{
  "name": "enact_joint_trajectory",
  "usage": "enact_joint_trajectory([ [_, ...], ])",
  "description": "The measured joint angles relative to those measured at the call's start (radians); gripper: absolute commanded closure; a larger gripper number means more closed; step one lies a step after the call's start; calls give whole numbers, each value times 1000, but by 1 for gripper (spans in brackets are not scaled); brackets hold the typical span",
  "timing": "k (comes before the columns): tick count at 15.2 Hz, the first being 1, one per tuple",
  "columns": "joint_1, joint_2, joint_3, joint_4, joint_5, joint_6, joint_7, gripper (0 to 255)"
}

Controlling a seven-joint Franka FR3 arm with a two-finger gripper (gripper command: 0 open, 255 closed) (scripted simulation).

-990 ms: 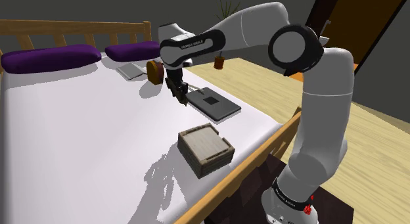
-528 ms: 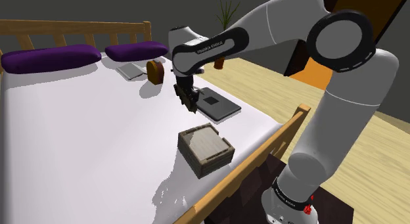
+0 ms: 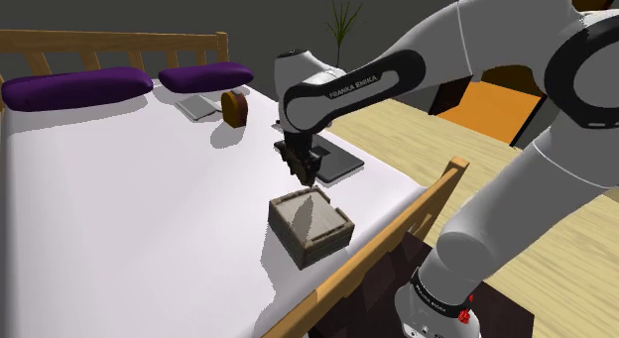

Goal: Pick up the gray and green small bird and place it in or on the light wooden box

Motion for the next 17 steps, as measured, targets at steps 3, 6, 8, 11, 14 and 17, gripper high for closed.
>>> enact_joint_trajectory([
  [3, 30, -129, 7, -119, 50, -6, -1, 255],
  [6, 49, -195, 11, -202, 76, 13, 2, 255],
  [8, 49, -192, 13, -220, 76, 36, 4, 255],
  [11, 48, -173, 19, -249, 72, 82, 14, 255],
  [14, 44, -140, 26, -266, 63, 129, 27, 255],
  [17, 40, -109, 34, -285, 53, 177, 41, 255],
])
